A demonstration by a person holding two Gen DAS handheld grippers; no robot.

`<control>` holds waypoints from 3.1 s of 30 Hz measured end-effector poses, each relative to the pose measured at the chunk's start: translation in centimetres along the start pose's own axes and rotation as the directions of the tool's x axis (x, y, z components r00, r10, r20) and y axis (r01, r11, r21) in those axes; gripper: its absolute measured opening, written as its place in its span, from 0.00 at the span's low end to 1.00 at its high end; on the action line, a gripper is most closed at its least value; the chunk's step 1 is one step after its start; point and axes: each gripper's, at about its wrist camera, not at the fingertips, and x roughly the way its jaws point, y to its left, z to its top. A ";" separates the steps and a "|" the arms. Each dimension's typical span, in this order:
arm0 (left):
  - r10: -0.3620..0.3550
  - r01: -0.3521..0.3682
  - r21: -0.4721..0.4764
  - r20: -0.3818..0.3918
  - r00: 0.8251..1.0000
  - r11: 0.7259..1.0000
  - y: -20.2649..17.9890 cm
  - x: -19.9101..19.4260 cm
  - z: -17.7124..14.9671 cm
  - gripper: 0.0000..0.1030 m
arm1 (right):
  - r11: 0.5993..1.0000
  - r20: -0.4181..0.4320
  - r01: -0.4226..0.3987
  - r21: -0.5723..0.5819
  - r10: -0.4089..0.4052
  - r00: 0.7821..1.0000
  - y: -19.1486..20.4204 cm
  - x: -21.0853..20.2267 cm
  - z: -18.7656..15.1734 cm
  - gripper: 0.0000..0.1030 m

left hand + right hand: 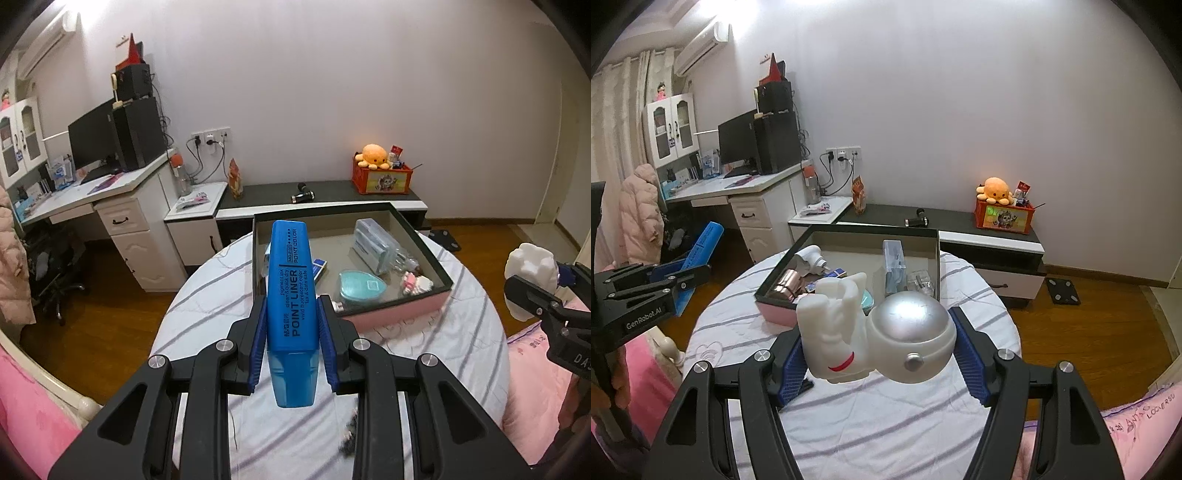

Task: Organize rigid objects
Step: 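Carry the highlighter and ball toy into the box and release both, then withdraw both tools from the box toward the white plug and hair clip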

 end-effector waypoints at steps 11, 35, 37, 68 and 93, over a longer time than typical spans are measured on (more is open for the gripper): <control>-0.010 0.016 0.058 -0.110 0.994 0.998 -0.3 10.1 4.5 0.26 | 1.000 -0.132 -0.022 -0.018 0.020 0.991 -1.0 11.3 3.1 0.68; 0.039 -0.021 0.097 -0.190 0.981 0.995 -1.6 16.3 5.1 1.00 | 1.000 -0.227 0.003 -0.002 -0.003 0.974 -2.4 18.0 3.7 0.80; 0.048 -0.033 0.092 -0.166 0.985 0.995 -1.3 15.9 5.1 0.99 | 1.000 -0.240 0.013 0.005 -0.012 0.971 -2.6 18.2 3.6 0.80; 0.075 -0.068 0.041 -0.206 0.976 0.997 -0.3 15.5 4.7 1.00 | 0.998 -0.259 0.044 0.041 -0.032 0.965 -3.6 17.5 3.2 0.80; 0.124 -0.123 -0.020 0.145 0.982 0.992 0.2 -7.3 0.2 1.00 | 0.994 0.068 0.104 -0.021 -0.102 0.992 0.6 -5.3 0.9 0.87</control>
